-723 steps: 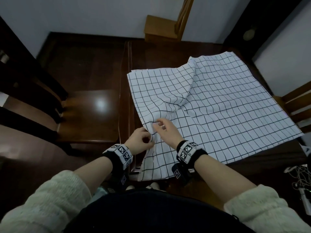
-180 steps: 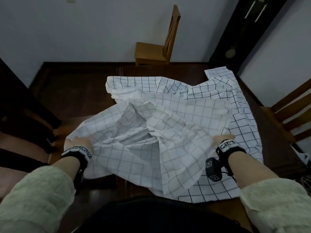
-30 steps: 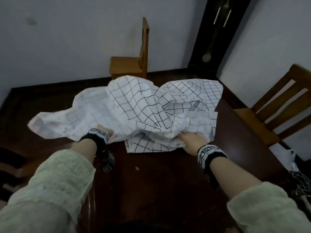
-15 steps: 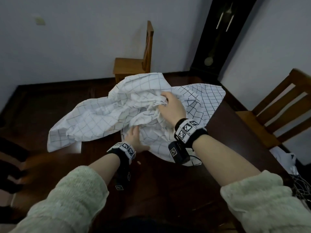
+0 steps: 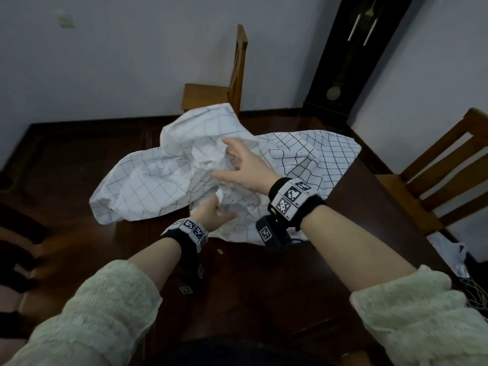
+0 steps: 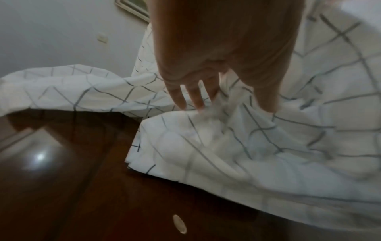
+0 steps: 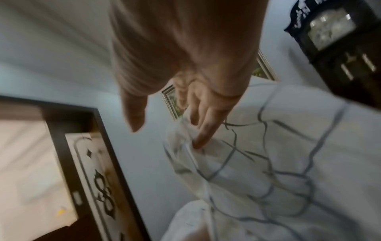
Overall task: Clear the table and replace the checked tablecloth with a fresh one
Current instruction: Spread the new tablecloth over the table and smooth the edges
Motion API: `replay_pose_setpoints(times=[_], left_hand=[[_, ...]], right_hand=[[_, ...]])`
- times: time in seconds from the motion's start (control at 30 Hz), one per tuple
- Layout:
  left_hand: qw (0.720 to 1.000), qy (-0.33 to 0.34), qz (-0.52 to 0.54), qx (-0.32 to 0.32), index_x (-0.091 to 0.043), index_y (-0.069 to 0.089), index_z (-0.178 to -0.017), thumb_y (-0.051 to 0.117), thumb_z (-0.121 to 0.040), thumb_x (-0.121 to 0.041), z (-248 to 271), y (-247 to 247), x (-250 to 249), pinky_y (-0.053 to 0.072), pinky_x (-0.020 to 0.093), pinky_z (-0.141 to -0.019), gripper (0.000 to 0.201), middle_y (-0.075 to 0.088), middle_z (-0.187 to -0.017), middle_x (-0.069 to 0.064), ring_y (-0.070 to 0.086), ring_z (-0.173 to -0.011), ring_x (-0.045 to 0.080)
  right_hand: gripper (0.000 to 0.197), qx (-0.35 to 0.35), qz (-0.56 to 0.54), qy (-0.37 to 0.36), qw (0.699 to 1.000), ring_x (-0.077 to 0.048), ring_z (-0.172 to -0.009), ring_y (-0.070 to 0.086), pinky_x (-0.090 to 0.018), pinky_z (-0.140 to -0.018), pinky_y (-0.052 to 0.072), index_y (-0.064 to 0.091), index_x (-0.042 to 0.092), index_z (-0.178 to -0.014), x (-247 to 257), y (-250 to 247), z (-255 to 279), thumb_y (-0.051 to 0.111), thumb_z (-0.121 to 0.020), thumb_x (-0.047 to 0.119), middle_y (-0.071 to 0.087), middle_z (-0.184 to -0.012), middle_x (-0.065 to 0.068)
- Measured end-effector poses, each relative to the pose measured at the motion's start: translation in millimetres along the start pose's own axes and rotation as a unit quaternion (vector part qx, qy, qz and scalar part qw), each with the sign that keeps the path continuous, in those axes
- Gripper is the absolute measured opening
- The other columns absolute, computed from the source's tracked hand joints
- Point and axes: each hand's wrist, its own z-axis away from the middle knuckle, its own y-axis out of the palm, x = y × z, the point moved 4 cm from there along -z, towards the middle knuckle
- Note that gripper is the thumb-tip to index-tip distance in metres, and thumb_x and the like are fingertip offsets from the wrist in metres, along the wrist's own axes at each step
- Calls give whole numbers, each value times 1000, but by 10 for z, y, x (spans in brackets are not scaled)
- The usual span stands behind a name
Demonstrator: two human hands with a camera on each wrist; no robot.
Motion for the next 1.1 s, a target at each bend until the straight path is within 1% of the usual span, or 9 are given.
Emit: replay_pose_setpoints(times=[0.1,0.27,0.4,0.6,0.7,0.8,0.9,1.0,1.1], left_hand=[[995,-26,91,-10,-7,61,-92,55,-92,-26,25,-12,42,54,39,-78,20,68,-93,11,65,-91,29],[921,-124,370,-11,-7,58,-94,43,-99,-7,246,-221,233,54,25,-49,16,63,-81,10,65,-60,18],[860,-152,485,-48,-10,56,-91,46,-100,-13,441,-338,341,54,23,-45,14,58,-74,7,65,-47,10],[789,-153,595,-16,-6,54,-110,36,-103,-14,739,-385,224,55,20,-52,20,69,-70,3,69,-59,11],[803,-132,579,53,-22,44,-120,32,-103,-28,920,-403,122,49,31,-82,22,65,-98,2,62,-93,13],[789,-127,586,132,-25,53,-114,34,-100,-33,1104,-360,96,46,42,-86,25,67,-108,-1,53,-110,20],[796,-74,574,175,-32,46,-135,36,-88,-8,1234,-286,122,46,53,-93,53,57,-132,-8,53,-118,28],[854,-11,495,162,-38,19,-148,45,-80,12,1339,-252,139,53,39,-86,88,31,-148,-11,54,-122,24],[918,58,362,153,-24,15,-148,69,-76,7,1424,-187,35,54,24,-85,95,34,-145,-2,56,-119,22]], right_hand=[[72,74,-25,-24,997,-20,-138,37,-31,-111,35,29,23,-149,169,151,-34,67,-89,31,30,-156,-4],[75,-5,207,-33,978,-19,-141,31,-49,-116,25,33,23,-147,-150,-88,-55,64,-85,50,32,-154,1],[120,-7,306,119,945,-27,-147,0,-63,-114,7,-1,32,-152,-557,-188,210,75,-65,65,-3,-161,2],[139,88,126,328,932,-34,-139,34,-47,-112,31,-21,25,-149,-1086,87,768,80,-61,63,14,-159,-16],[128,119,6,354,928,-32,-115,60,-43,-82,56,-19,26,-150,-1042,413,963,71,-68,67,30,-154,-13],[118,79,-215,345,910,-30,-94,71,-50,-87,54,-18,29,-148,-860,769,1055,68,-74,63,42,-147,-15],[95,-22,-261,272,926,-32,-103,67,-48,-84,55,18,21,-145,-622,882,984,74,-75,53,55,-132,-7],[71,-138,-247,202,937,-27,-106,65,-43,-84,55,54,16,-121,-414,782,850,73,-60,46,67,-108,-2],[54,-147,-201,142,958,-20,-105,65,-48,-97,49,61,30,-112,-206,787,700,65,-63,51,71,-106,4]])
